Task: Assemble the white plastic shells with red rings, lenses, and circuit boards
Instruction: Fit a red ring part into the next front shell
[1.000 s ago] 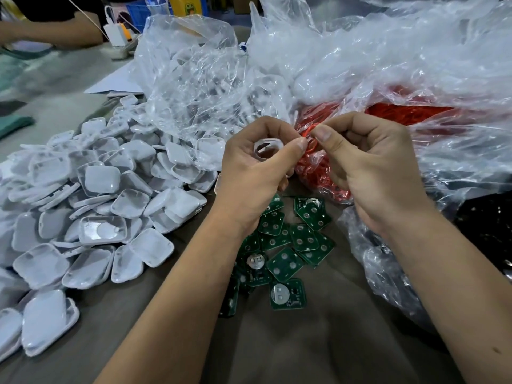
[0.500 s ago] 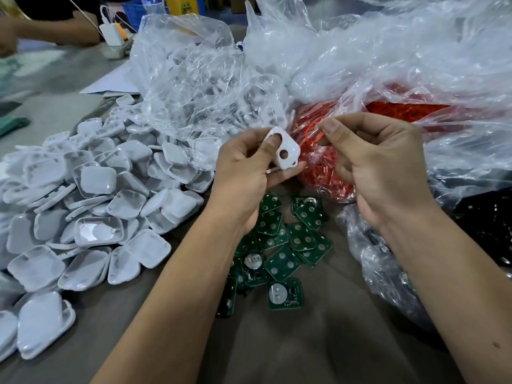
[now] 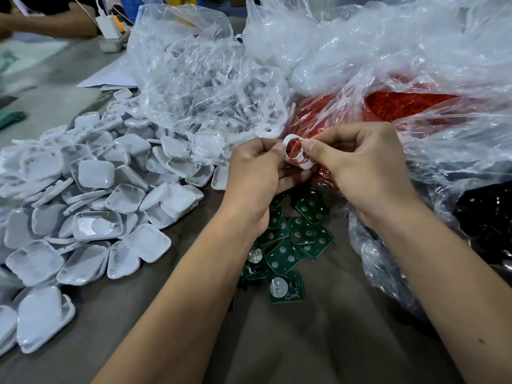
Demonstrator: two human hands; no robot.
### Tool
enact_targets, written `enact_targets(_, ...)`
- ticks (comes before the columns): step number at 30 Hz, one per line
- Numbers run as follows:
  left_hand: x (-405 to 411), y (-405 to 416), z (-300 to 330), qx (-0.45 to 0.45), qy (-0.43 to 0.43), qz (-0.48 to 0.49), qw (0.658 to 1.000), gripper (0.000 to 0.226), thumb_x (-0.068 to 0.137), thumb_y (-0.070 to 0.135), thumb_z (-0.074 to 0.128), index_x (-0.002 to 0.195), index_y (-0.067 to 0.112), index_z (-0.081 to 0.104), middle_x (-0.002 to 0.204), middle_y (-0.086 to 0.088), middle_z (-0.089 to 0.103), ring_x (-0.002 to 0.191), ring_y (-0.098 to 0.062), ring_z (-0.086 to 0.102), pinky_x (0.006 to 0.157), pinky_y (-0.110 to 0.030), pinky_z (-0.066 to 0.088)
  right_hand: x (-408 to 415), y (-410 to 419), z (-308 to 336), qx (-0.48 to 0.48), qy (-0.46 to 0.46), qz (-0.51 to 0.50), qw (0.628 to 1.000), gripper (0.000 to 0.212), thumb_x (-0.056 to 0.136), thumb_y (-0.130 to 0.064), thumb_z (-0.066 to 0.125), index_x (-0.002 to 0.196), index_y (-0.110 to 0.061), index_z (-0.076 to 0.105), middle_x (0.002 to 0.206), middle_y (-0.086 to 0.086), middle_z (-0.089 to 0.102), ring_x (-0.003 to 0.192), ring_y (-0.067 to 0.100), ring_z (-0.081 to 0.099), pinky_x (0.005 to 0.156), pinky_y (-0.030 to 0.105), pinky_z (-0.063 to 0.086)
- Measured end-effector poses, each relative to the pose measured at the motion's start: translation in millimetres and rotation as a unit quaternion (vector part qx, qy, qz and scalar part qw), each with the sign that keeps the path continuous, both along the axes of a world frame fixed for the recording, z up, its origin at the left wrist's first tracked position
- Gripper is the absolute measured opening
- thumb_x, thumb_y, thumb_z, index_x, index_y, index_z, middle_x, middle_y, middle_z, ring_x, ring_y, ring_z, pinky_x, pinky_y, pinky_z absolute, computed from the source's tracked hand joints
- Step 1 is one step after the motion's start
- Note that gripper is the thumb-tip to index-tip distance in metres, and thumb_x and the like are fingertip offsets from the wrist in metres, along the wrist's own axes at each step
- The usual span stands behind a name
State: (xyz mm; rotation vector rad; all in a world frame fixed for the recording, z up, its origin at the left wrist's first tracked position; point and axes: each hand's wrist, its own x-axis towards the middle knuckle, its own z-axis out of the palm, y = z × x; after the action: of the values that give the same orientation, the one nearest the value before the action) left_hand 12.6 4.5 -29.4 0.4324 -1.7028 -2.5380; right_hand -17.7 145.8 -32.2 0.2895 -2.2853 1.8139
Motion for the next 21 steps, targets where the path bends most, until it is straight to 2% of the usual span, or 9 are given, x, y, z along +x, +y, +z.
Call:
enact_targets(3,1.4,1.2,0.5,-0.006,0.007,-0.002,1.0,0.014,0.105,0.003,0.052,0.108,-0.007,0.061,0.093,-0.022,0.076,0.08,-0.027,0.076,0.074,-0.037,0.064,0.4,-0.1,1.4,0.029,0.016,-0.018,0.999,0.009,0.084,-0.027,0.084,0.076,-0.023,0.081,0.07,-0.009,0.077,0.064,0.01,0.074,0.06,0.026,0.057)
enact_targets(5,2.5,1.4,0.9,-0.012,0.016,-0.01,1.0,0.01,0.104,0.001,0.052,0.102,-0.002,0.061,0.085,-0.019,0.075,0.077,-0.026,0.076,0.072,-0.037,0.064,1.5,-0.2,3.5,0.04,0.029,-0.037,0.998,0.009,0.084,-0.027,0.084,0.076,-0.024,0.081,0.069,-0.013,0.076,0.063,0.005,0.071,0.06,0.021,0.054)
enact_targets(8,4.2,4.0,-0.4,-0.025,0.027,-0.017,0.999,0.013,0.102,-0.002,0.052,0.092,0.001,0.06,0.08,-0.02,0.073,0.074,-0.026,0.075,0.07,-0.036,0.063,3.9,-0.5,7.2,0.057,0.043,-0.058,0.996,0.01,0.085,-0.028,0.084,0.076,-0.025,0.08,0.069,-0.014,0.075,0.063,0.003,0.071,0.061,0.02,0.055)
enact_targets(17,5.7,13.4,-4.2,-0.063,0.05,0.014,0.997,0.014,0.103,-0.003,0.049,0.094,0.0,0.06,0.074,-0.013,0.074,0.064,-0.017,0.073,0.068,-0.037,0.064,9.0,-1.3,13.6,0.101,0.051,-0.077,0.99,0.013,0.084,-0.025,0.086,0.073,-0.024,0.078,0.065,-0.016,0.07,0.06,-0.002,0.066,0.056,0.009,0.046)
enact_targets(21,6.3,13.4,-3.3,-0.079,0.058,0.026,0.995,0.015,0.102,-0.002,0.05,0.092,0.003,0.059,0.082,-0.019,0.073,0.073,-0.029,0.074,0.071,-0.047,0.065,9.5,-0.6,13.8,0.107,0.042,-0.08,0.99,0.014,0.081,-0.027,0.089,0.073,-0.02,0.079,0.065,-0.011,0.071,0.057,0.001,0.063,0.055,0.015,0.047)
